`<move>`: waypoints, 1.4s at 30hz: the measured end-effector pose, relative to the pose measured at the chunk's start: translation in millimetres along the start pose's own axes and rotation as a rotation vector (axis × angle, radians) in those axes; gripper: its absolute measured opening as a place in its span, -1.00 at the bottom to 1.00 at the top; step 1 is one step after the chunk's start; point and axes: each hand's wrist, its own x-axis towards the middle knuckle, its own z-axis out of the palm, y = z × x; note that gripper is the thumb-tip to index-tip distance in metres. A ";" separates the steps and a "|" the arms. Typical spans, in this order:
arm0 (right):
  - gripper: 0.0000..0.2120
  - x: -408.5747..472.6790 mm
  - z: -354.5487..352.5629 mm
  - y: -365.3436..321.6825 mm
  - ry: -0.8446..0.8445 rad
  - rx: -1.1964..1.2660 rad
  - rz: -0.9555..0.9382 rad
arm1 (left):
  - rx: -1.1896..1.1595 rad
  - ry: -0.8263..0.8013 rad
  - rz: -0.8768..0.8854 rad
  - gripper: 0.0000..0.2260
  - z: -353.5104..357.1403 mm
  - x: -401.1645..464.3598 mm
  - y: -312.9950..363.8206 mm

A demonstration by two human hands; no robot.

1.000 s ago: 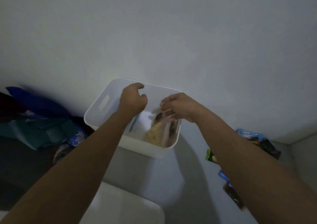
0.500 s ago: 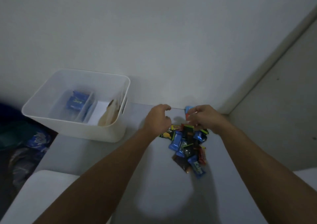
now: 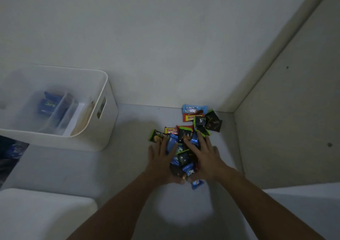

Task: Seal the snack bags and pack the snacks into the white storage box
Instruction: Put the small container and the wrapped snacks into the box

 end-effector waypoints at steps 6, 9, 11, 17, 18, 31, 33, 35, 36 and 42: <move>-0.17 6.4 -0.2 7.1 0.118 -0.049 -0.035 | -0.005 0.191 -0.009 -0.26 4.0 9.9 -8.8; -0.34 4.0 -2.1 9.1 0.190 -0.018 -0.052 | -0.022 0.280 0.000 -0.28 -0.7 14.1 -7.6; -0.42 1.1 -1.6 8.3 0.194 0.019 -0.035 | -0.029 0.306 -0.001 -0.26 -3.2 16.6 -7.1; -0.61 -3.3 5.0 7.3 0.300 0.099 0.051 | -0.102 0.213 -0.019 -0.35 -8.8 22.3 -11.6; -0.64 -4.2 6.9 8.8 0.330 0.126 0.059 | -0.090 0.195 -0.024 -0.41 -11.4 21.5 -11.3; -0.75 -16.3 -27.1 -2.8 0.525 0.625 0.128 | -0.334 0.323 -0.021 -0.83 -34.1 1.3 7.4; -0.72 -16.7 -42.2 -11.8 0.524 0.661 0.129 | -0.363 0.346 -0.024 -0.87 -46.7 -6.5 8.6; -0.72 -15.9 -59.5 -24.3 0.547 0.653 0.107 | -0.419 0.396 -0.030 -0.92 -63.4 -12.8 6.2; -0.73 -15.1 -69.6 -32.3 0.569 0.644 0.082 | -0.440 0.429 -0.036 -0.93 -73.8 -16.1 4.1; -0.75 -0.3 -137.4 -103.2 0.623 0.625 -0.065 | -0.465 0.605 -0.005 -0.92 -158.3 -42.6 -32.3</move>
